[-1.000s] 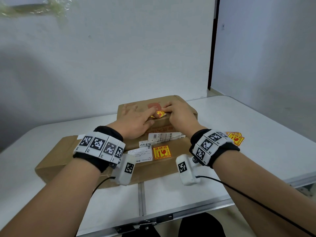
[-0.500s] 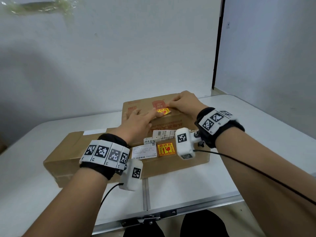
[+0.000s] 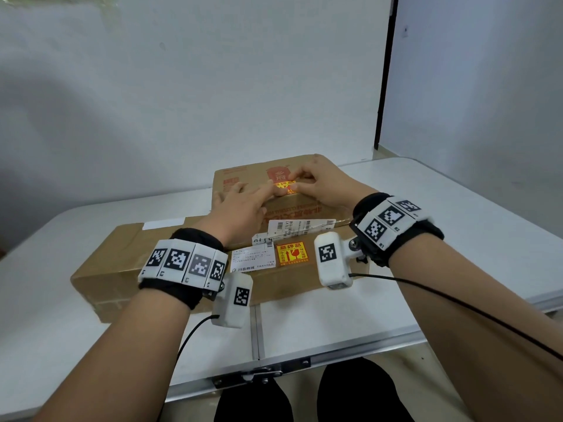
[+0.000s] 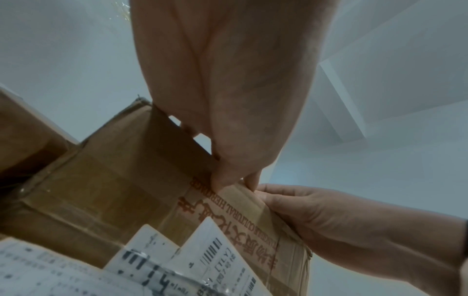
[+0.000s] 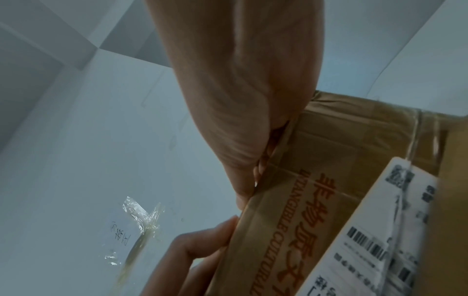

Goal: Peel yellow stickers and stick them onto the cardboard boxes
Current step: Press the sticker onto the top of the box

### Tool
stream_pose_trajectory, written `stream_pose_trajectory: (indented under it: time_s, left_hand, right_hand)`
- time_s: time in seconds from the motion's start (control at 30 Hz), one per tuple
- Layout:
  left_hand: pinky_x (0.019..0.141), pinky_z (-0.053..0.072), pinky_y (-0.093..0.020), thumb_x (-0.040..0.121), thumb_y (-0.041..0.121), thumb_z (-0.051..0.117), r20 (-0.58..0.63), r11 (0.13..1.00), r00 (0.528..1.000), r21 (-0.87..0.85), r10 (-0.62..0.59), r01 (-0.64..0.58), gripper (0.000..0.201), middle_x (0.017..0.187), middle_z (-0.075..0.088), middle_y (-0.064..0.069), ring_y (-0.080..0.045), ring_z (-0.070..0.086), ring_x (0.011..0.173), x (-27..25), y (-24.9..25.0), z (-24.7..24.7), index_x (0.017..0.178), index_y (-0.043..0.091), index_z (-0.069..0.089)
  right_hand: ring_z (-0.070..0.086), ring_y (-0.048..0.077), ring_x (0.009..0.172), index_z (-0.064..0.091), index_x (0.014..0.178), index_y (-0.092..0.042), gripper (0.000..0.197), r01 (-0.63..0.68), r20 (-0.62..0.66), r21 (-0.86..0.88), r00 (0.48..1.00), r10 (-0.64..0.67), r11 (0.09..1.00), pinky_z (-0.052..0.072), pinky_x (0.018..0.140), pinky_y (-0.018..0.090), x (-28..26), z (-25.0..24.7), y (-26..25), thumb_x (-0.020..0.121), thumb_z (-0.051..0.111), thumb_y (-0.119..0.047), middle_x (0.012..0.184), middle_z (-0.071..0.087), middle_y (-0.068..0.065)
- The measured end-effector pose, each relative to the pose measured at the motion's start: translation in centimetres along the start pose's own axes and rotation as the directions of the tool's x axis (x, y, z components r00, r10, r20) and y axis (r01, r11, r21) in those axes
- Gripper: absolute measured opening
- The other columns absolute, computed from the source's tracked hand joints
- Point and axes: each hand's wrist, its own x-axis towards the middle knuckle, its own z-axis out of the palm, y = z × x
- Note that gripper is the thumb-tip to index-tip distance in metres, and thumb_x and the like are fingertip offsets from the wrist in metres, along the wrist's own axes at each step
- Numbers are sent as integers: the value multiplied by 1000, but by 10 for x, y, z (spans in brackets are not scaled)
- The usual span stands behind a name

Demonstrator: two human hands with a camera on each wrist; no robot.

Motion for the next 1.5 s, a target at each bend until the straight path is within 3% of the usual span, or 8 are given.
stream_pose_trajectory:
  time_s: [0.27, 0.5, 0.57, 0.63, 0.67, 0.8, 1.0, 1.5]
  left_hand:
    - [112, 9, -65, 102, 22, 29, 1, 1000, 1000, 24, 6, -6, 46, 155, 28, 12, -33, 9, 146, -1, -1, 1, 138, 51, 25]
    - [116, 16, -54, 98, 17, 42, -86, 985, 991, 149, 104, -90, 31, 158, 24, 2, -33, 16, 145, 7, 18, 0, 127, 27, 40]
    - [95, 45, -37, 97, 14, 42, -123, 984, 979, 101, 161, -149, 29, 141, 47, -7, -24, 50, 119, 12, 27, -1, 126, 20, 41]
    - [58, 38, -22, 99, 13, 39, -143, 984, 975, 71, 171, -162, 31, 111, 60, -3, -9, 52, 77, 16, 31, -2, 129, 20, 42]
    - [56, 35, -22, 99, 13, 39, -153, 983, 973, 80, 174, -163, 34, 107, 62, -1, -9, 51, 73, 17, 31, 0, 132, 21, 42]
    - [83, 49, -31, 98, 9, 43, -150, 970, 964, 135, 222, -202, 46, 134, 59, -2, -22, 60, 109, 17, 17, 6, 139, 31, 45]
    - [95, 46, -41, 94, 14, 52, -135, 966, 970, 186, 204, -178, 50, 139, 55, -2, -26, 57, 117, 7, 0, 3, 141, 29, 44]
    - [92, 45, -31, 99, 17, 39, -249, 996, 968, 73, -24, 43, 38, 125, 64, -2, -24, 56, 112, -10, -4, -14, 124, 33, 62]
  right_hand:
    - [51, 16, 110, 56, 98, -34, 15, -38, 13, 119, 999, 37, 992, 48, 97, 42, -12, -5, -3, 86, 64, -38, 111, 46, -6]
    - [55, 10, 77, 56, 71, -31, 21, -43, -39, 261, 998, 55, 964, 50, 77, 35, -18, -7, -13, 83, 66, -18, 79, 55, -10]
    - [57, 12, 75, 60, 68, -30, 13, -53, -38, 260, 997, 65, 964, 49, 74, 37, -19, -8, -18, 80, 62, -28, 76, 59, -7]
    - [61, 15, 85, 58, 65, -31, 18, -91, -45, 225, 994, 103, 970, 51, 78, 36, -20, -8, -20, 83, 60, -31, 81, 61, -8]
    - [61, 16, 89, 56, 64, -32, 22, -106, -52, 204, 991, 119, 973, 51, 79, 36, -21, -9, -20, 85, 60, -25, 83, 61, -9]
    - [60, 15, 88, 59, 65, -29, 23, -133, -49, 177, 988, 144, 975, 47, 69, 28, -22, -10, -22, 83, 60, -14, 85, 64, -6]
    - [56, 12, 85, 60, 68, -26, 22, -137, -58, 189, 987, 150, 972, 50, 77, 34, -24, -9, -24, 83, 58, -9, 77, 59, -11]
    - [56, 18, 105, 62, 70, -29, 12, -146, -82, 228, 982, 168, 963, 49, 92, 51, -24, -4, -15, 80, 65, -23, 107, 58, -2]
